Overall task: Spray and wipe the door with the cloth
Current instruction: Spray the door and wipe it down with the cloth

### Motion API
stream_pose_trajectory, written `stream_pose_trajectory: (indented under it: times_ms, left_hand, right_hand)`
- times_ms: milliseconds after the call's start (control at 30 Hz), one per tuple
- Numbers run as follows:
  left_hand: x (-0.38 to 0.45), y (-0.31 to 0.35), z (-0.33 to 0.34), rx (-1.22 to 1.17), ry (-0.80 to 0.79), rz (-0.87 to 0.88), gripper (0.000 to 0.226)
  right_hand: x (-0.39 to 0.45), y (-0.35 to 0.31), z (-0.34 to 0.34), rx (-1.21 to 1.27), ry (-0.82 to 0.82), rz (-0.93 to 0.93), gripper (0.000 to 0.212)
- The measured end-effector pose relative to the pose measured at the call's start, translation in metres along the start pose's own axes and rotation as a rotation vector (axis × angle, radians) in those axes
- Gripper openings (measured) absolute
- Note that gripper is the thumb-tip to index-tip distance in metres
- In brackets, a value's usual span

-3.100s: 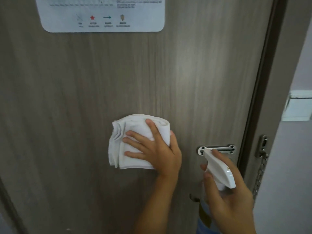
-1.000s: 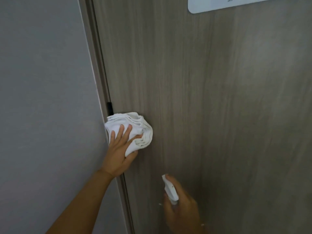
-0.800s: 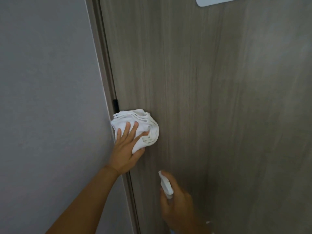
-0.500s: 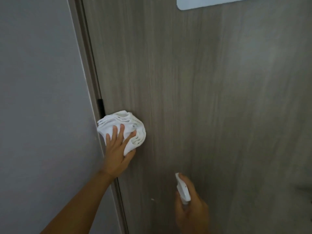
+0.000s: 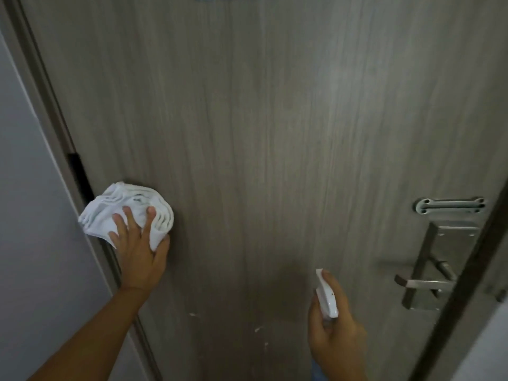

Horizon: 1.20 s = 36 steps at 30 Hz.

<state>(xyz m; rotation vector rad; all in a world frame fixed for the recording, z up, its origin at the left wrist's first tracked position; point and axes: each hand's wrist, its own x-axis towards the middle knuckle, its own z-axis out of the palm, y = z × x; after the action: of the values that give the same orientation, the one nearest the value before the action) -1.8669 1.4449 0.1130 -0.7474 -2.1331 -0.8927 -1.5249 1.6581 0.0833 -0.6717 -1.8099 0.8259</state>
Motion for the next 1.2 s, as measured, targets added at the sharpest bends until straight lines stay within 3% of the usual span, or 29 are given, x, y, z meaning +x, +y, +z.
stream_pose_trajectory:
  times_ms: [167,367,467,767,967,1200]
  left_hand:
    - [-0.001,-0.005,0.001,0.03,0.003,0.01,0.073]
    - [-0.001,0.0,-0.003,-0.036,0.008,-0.038,0.073]
    - [-0.003,0.013,-0.007,-0.131,0.065,-0.069,0.074]
    - [-0.058,0.019,0.037,-0.314,0.15,-0.417,0.086]
    - [-0.088,0.098,0.099,-0.442,0.251,-0.606,0.092]
    - [-0.113,0.272,0.156,-0.405,0.194,-0.51,0.07]
  right_hand:
    - [0.009,0.014,-0.029,-0.073,0.191,0.084,0.058]
    - [0.016,0.026,-0.062,-0.119,0.243,0.05,0.064]
    - [0.02,0.024,-0.074,-0.063,0.265,0.073,0.055]
    - [0.023,0.015,-0.072,0.024,0.222,-0.01,0.039]
    - [0.036,0.041,-0.066,0.143,0.138,-0.135,0.05]
    - [0.05,0.057,-0.104,0.194,0.142,-0.198,0.052]
